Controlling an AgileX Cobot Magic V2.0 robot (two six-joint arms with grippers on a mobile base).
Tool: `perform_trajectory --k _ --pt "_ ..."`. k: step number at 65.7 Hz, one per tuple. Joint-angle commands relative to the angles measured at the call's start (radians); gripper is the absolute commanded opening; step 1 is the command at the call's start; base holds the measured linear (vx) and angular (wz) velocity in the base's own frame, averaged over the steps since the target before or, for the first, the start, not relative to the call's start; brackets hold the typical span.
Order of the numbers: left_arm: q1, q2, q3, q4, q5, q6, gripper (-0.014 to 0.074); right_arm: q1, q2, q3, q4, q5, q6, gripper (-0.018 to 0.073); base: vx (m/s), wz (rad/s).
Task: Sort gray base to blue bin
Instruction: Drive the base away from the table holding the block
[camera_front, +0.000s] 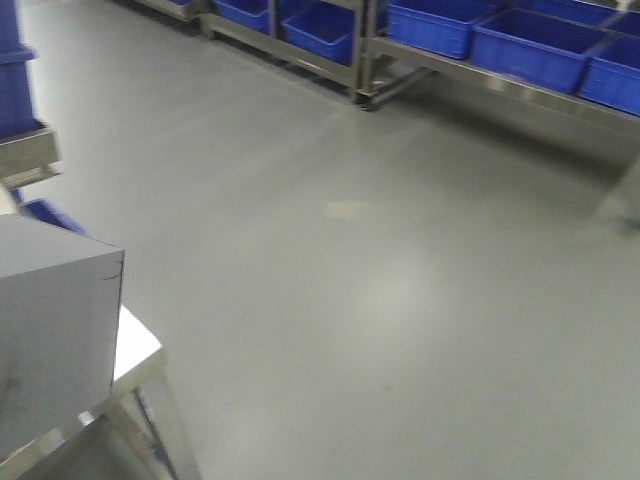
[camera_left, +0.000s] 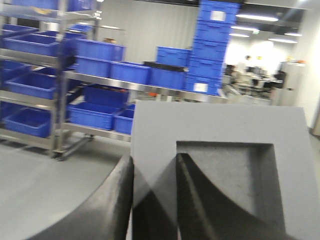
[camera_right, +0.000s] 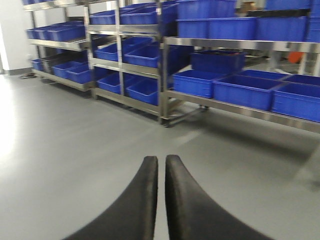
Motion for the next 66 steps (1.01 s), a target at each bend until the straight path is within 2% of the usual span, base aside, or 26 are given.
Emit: perform_trajectory --k 1,66 --pt "-0.003 0.012 -0.026 0.001 -0.102 -0.012 0.0005 -0.004 -0.008 0.001 -0.006 -0.074 -0.007 -0.0004 0.03 -0.55" --pt "-0.003 0.012 -0.026 0.001 -0.102 -0.012 0.0005 -0.004 -0.008 0.001 -0.006 -0.074 -0.007 -0.0004 0.09 -0.53"
